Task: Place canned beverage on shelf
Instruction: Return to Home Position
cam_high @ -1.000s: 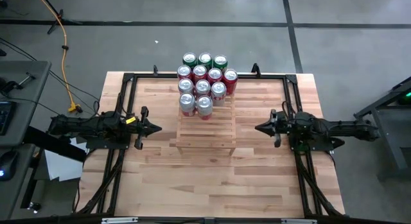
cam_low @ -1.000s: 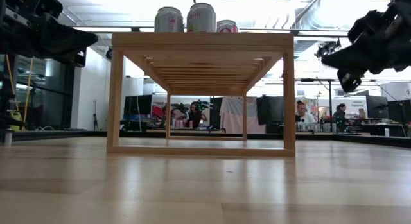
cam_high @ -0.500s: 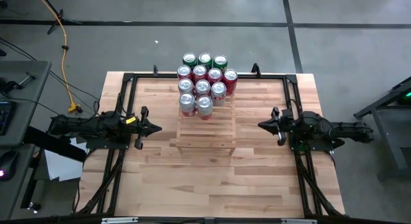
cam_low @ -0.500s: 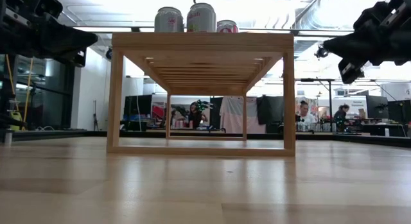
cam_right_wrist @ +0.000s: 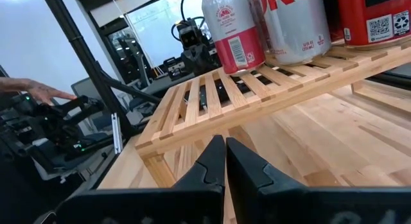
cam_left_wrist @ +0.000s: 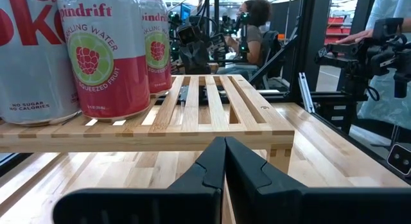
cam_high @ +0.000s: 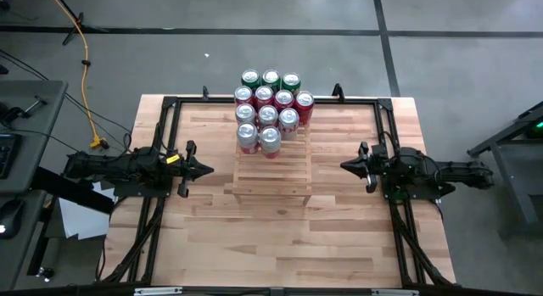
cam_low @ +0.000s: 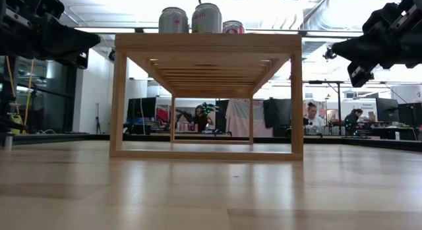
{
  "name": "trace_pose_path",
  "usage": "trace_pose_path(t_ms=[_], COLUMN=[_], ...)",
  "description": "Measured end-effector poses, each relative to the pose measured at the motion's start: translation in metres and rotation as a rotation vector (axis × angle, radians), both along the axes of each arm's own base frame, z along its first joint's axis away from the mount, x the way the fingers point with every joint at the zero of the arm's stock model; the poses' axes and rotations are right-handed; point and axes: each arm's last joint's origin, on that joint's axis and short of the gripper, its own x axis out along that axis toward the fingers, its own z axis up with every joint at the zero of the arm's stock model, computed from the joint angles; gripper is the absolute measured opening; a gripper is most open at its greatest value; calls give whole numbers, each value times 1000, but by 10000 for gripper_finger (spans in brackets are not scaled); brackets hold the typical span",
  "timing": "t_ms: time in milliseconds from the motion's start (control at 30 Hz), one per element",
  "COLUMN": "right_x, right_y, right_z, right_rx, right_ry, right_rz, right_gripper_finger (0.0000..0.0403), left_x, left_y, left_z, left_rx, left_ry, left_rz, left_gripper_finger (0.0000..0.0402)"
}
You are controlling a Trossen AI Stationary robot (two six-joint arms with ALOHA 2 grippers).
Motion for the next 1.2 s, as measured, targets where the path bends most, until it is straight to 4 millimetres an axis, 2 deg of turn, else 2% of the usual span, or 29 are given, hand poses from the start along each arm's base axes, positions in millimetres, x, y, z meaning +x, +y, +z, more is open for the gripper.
trace_pose_path(t_ms=[1200], right_x=[1], right_y=[0], right_z=[-1], right_rx=[0], right_ry=[7], right_rz=[0], right_gripper_finger=[0], left_x=[1], left_y=[0], left_z=[-2], left_rx=[2], left_ry=[27], left_rz=[-1], left_gripper_finger=[3])
